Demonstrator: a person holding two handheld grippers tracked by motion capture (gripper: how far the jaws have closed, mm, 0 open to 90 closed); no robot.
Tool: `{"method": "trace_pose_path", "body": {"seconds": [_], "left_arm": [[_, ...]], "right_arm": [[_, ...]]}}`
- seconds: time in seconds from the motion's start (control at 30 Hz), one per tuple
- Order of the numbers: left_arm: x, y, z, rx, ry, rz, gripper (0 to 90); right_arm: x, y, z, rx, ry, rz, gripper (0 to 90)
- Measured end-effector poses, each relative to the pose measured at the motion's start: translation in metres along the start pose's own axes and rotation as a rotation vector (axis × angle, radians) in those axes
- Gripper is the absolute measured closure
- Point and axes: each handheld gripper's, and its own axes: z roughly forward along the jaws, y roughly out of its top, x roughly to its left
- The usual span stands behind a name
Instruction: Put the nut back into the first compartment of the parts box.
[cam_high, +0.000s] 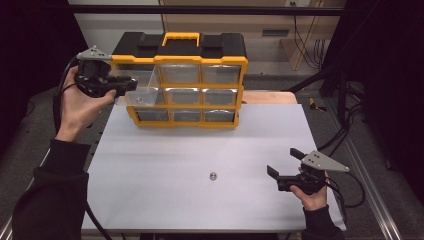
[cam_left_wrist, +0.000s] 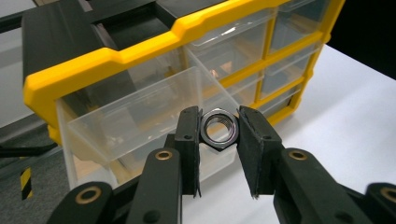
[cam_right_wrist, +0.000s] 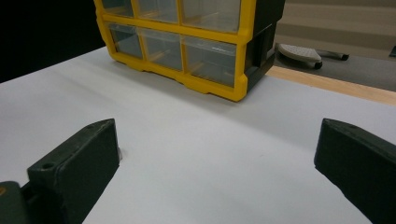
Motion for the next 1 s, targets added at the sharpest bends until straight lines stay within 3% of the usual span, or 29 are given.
{"method": "trace_pose_path", "body": {"seconds": [0.43,1.0], "left_arm": [[0.024,-0.003,0.011,0.01,0.046,-0.043,69.3],[0.035,-0.01,0.025,0.044,0.086,-0.054,69.2]], "right_arm": [[0.0,0.0,0.0,0.001,0.002,0.002,0.5],[0.001,0.0,0.001,0.004,-0.001,0.004,0.5]]}}
